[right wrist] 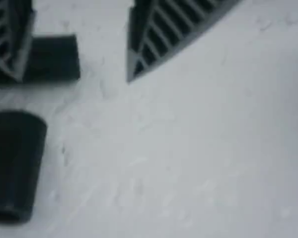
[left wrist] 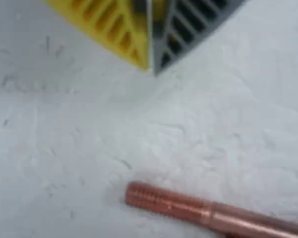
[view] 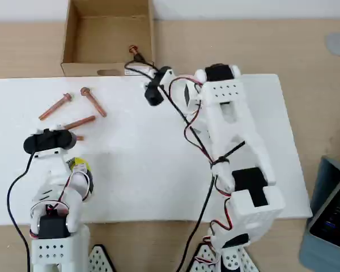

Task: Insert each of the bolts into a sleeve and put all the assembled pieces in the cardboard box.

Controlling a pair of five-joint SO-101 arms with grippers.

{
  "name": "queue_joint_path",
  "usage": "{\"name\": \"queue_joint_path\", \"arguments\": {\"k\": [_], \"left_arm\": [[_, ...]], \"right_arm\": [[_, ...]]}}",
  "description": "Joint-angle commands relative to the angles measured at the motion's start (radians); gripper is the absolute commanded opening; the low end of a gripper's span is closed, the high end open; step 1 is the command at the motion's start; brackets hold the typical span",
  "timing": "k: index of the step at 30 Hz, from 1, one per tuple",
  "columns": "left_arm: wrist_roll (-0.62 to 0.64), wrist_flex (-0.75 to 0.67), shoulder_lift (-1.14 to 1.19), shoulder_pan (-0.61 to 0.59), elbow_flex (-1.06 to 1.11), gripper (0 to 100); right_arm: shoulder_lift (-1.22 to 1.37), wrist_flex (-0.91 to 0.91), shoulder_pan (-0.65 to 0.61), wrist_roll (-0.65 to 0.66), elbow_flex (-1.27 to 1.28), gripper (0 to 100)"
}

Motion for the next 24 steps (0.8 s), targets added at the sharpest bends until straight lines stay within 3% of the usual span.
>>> {"name": "queue_joint_path", "arguments": {"k": [1,9,24], "left_arm": [[0.000,0.002,-0.007,-0.006,-0.005,0],[0.000,0.002,-0.007,-0.006,-0.005,0],[0.000,0.002,-0.007,-0.008,-0.005,0]], "right_arm": [[-0.064,-0.077,0.013,0.026,0.050,19.0],[-0.059,-0.198,0.013,0.041,0.116,18.9],[0.131,-0.203,0.013,0.041,0.008,18.9]]}}
